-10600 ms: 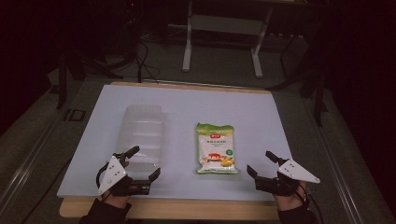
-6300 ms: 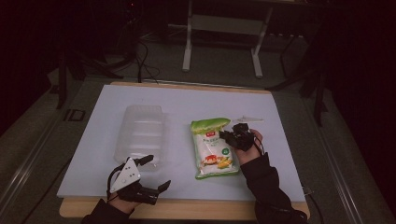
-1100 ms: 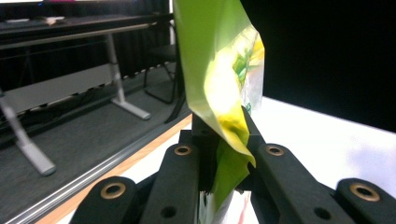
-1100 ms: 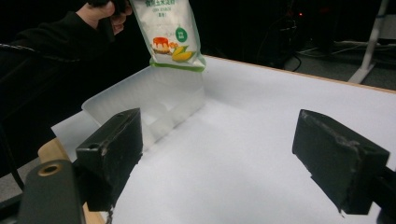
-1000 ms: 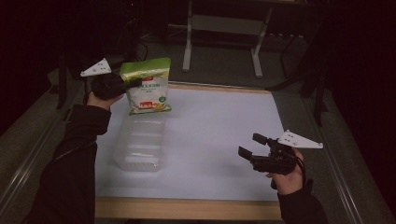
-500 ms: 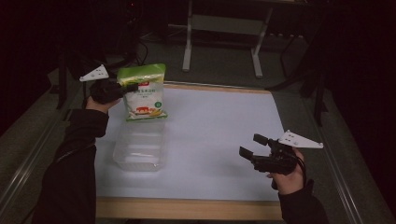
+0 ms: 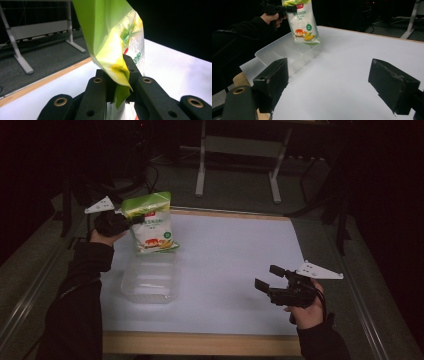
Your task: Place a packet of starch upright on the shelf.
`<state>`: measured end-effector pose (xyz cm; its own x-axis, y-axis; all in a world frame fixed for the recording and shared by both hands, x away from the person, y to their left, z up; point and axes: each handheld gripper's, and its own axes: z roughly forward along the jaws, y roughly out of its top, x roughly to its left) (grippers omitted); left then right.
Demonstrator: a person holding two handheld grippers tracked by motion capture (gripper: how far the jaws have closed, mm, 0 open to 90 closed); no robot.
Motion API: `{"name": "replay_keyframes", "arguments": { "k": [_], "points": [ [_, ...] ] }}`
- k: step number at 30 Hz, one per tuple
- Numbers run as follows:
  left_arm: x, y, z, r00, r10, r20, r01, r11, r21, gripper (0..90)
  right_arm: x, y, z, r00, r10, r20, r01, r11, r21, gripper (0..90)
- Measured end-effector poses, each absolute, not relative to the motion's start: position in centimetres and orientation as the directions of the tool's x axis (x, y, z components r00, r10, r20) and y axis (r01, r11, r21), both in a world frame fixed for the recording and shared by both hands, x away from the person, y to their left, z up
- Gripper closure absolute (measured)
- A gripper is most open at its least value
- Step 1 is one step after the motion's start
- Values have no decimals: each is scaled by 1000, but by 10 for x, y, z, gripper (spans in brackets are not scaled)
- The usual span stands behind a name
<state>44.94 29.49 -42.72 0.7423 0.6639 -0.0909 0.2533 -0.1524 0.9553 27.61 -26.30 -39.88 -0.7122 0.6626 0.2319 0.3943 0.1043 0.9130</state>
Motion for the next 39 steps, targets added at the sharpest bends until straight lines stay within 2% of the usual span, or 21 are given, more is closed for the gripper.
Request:
{"name": "replay_keyframes", "arguments": {
  "k": [6, 10, 15, 18, 25, 29, 31, 33, 35, 39],
  "points": [
    [445, 296, -426, 735, 676, -40, 251, -216, 944, 835, 275, -262, -398, -717, 658, 231, 390, 104, 915, 164],
    [447, 285, -430, 759, 651, -10, 252, -280, 926, 835, 275, -260, -399, -720, 653, 236, 394, 105, 913, 164],
    [448, 274, -450, 773, 634, 37, 247, -354, 902, 835, 273, -259, -401, -725, 647, 236, 394, 109, 913, 164],
    [449, 281, -456, 747, 664, -11, 286, -306, 908, 835, 272, -261, -402, -723, 649, 236, 396, 110, 912, 164],
    [448, 279, -454, 733, 680, -11, 307, -316, 898, 816, 272, -261, -405, -725, 644, 243, 405, 113, 907, 164],
    [444, 278, -452, 729, 684, -33, 317, -294, 902, 718, 272, -259, -405, -729, 640, 243, 405, 118, 907, 164],
    [441, 278, -451, 720, 693, -39, 323, -284, 903, 698, 272, -259, -405, -730, 639, 242, 405, 118, 907, 164],
    [437, 279, -447, 683, 729, -31, 314, -255, 914, 538, 272, -260, -405, -730, 640, 240, 403, 119, 908, 164],
    [434, 283, -443, 674, 737, -46, 307, -223, 925, 507, 271, -261, -405, -728, 641, 242, 405, 118, 907, 164],
    [425, 285, -433, 642, 760, -100, 340, -166, 926, 265, 270, -265, -407, -727, 645, 237, 406, 125, 905, 164]
  ]
}}
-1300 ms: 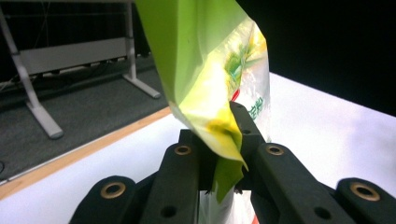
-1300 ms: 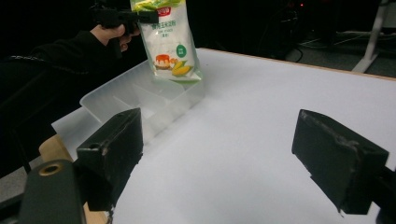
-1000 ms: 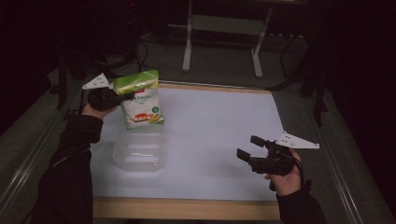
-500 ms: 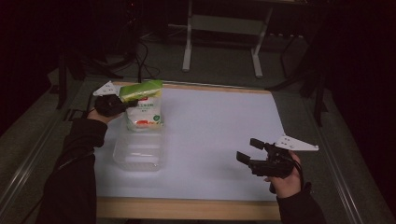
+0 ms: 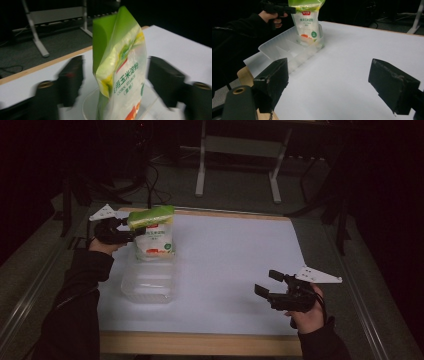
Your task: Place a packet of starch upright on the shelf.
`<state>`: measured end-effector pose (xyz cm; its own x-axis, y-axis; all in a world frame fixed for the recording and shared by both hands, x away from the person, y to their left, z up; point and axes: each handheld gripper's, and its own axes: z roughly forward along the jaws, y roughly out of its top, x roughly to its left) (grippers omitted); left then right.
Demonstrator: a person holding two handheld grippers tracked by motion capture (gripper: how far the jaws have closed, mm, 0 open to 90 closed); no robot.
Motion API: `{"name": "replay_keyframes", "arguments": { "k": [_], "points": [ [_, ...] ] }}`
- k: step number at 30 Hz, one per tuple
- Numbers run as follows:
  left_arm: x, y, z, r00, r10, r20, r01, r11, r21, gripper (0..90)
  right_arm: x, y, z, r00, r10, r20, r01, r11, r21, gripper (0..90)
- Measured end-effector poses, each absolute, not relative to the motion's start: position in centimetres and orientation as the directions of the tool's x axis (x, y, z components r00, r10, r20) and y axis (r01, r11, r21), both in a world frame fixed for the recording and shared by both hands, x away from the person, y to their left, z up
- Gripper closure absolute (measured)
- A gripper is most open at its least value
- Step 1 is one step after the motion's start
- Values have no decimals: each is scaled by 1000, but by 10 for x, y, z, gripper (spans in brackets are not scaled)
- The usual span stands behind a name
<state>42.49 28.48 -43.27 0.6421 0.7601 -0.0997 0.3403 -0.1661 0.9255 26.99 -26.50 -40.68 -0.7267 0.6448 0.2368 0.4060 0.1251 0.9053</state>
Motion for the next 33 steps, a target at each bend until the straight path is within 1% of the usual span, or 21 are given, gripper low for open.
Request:
{"name": "replay_keyframes", "arguments": {
  "k": [1, 2, 3, 5, 8, 9, 11, 13, 15, 18, 20, 23, 26, 29, 32, 33],
  "points": [
    [423, 284, -431, 629, 771, -100, 350, -166, 922, 177, 270, -266, -407, -726, 646, 237, 406, 124, 906, 164],
    [421, 284, -430, 606, 789, -101, 363, -162, 917, 133, 269, -267, -407, -726, 646, 237, 406, 124, 906, 164],
    [419, 284, -428, 605, 789, -111, 372, -157, 915, 105, 268, -268, -408, -726, 646, 236, 405, 123, 906, 164],
    [413, 283, -426, 581, 805, -118, 396, -153, 905, 11, 267, -269, -408, -725, 647, 235, 405, 126, 906, 163],
    [406, 282, -423, 568, 815, -119, 400, -147, 905, 10, 266, -271, -409, -727, 647, 231, 402, 129, 906, 164],
    [399, 281, -421, 554, 827, -99, 403, -163, 900, 10, 265, -272, -410, -726, 648, 231, 403, 128, 906, 164],
    [394, 282, -419, 530, 843, -88, 405, -161, 900, 10, 265, -275, -413, -724, 647, 239, 409, 124, 904, 164],
    [387, 285, -417, 507, 855, -105, 410, -132, 902, 11, 265, -276, -414, -724, 645, 243, 409, 118, 905, 163],
    [381, 284, -416, 511, 853, -106, 405, -130, 905, 11, 265, -276, -415, -725, 644, 244, 408, 116, 906, 163],
    [373, 275, -414, 518, 852, -74, 405, -169, 899, 11, 266, -276, -417, -725, 643, 245, 409, 116, 905, 163],
    [368, 268, -412, 514, 855, -68, 395, -165, 903, 11, 266, -275, -418, -725, 642, 250, 413, 115, 903, 163],
    [363, 260, -408, 508, 857, -84, 396, -146, 907, 11, 267, -273, -419, -726, 640, 251, 413, 114, 903, 163],
    [358, 251, -407, 501, 863, -65, 395, -161, 904, 11, 266, -271, -420, -729, 641, 241, 407, 122, 905, 162],
    [350, 244, -409, 519, 851, -79, 394, -156, 906, 11, 266, -271, -422, -728, 642, 241, 408, 123, 905, 162],
    [344, 238, -410, 532, 845, -64, 384, -173, 907, 11, 266, -273, -423, -725, 647, 236, 405, 123, 906, 161],
    [338, 233, -411, 552, 831, -66, 380, -180, 907, 11, 266, -273, -424, -724, 650, 233, 403, 125, 906, 161]
  ]
}}
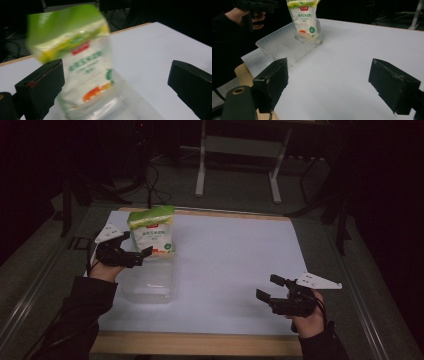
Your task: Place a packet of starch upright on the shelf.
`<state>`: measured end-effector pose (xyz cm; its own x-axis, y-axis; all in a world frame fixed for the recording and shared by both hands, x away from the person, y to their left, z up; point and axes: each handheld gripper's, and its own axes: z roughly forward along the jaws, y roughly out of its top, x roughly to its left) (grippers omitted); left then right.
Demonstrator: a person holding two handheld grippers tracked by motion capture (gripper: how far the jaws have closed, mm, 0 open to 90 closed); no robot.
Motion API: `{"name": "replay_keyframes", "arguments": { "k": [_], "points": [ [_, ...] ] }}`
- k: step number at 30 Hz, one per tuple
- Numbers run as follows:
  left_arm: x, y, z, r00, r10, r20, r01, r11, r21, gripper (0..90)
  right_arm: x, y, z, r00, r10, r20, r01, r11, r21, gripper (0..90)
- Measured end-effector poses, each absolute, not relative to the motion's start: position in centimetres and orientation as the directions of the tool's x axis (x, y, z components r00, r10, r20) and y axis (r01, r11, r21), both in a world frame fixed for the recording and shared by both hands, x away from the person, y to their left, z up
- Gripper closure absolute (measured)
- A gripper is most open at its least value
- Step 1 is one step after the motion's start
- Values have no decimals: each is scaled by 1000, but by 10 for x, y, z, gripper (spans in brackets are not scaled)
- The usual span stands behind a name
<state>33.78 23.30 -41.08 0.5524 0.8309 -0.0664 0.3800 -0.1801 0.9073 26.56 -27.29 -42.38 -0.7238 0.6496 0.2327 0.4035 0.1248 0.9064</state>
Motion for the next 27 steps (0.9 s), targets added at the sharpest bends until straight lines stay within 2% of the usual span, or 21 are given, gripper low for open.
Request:
{"name": "replay_keyframes", "arguments": {
  "k": [15, 18, 27],
  "points": [
    [288, 205, -407, 628, 775, -69, 321, -178, 930, 11, 264, -272, -430, -727, 656, 201, 390, 155, 908, 149],
    [274, 197, -406, 641, 767, -32, 298, -210, 931, 11, 264, -272, -430, -731, 652, 202, 391, 156, 907, 149],
    [248, 176, -407, 697, 717, -30, 282, -235, 930, 11, 263, -266, -436, -743, 641, 194, 391, 180, 902, 142]
  ]
}}
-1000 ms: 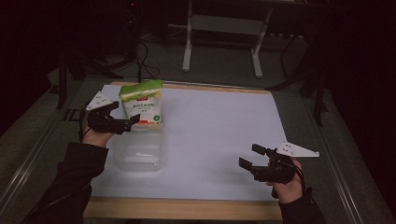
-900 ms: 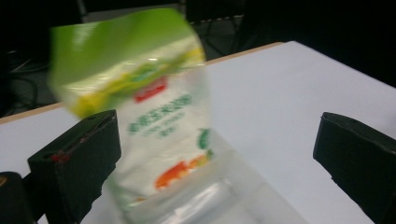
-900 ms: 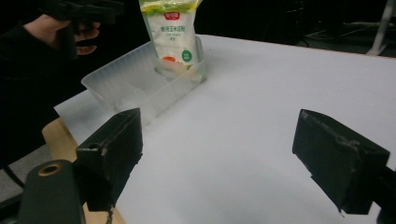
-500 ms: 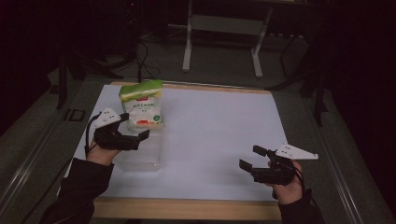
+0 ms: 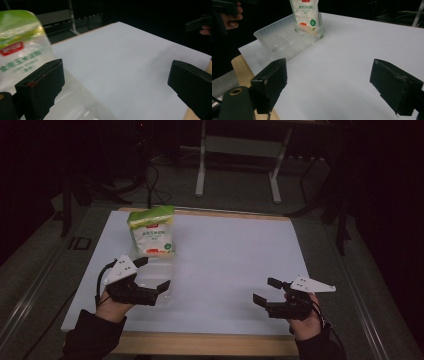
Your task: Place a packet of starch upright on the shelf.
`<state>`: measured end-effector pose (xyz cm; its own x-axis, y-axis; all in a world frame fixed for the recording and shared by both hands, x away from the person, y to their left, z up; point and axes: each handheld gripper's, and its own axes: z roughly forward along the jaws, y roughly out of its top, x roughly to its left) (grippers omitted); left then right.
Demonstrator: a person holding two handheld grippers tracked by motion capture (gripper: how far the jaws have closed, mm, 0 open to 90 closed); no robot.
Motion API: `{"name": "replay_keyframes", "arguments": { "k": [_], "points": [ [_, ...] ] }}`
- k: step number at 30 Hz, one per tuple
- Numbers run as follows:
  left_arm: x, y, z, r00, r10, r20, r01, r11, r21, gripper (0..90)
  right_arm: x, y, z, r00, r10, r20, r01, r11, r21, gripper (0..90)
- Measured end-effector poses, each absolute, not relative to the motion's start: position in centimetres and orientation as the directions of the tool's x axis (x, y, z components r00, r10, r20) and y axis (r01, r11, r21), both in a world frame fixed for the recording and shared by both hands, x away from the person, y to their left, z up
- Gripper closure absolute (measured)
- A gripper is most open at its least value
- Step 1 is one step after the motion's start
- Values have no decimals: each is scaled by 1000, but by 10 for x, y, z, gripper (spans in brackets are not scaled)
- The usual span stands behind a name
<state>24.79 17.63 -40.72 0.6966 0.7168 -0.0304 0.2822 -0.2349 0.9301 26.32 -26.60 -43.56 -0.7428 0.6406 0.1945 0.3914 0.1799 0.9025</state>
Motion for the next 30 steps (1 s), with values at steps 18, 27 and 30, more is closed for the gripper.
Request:
{"name": "replay_keyframes", "arguments": {
  "k": [18, 27, 30],
  "points": [
    [221, 136, -442, 769, 638, -30, 280, -295, 914, 11, 259, -258, -445, -762, 635, 126, 325, 207, 923, 144],
    [220, 120, -466, 792, 610, -34, 288, -323, 902, 11, 258, -257, -452, -748, 662, 53, 278, 239, 930, 138],
    [220, 111, -475, 802, 597, -12, 277, -354, 893, 11, 257, -254, -461, -759, 650, 40, 275, 263, 925, 132]
  ]
}}
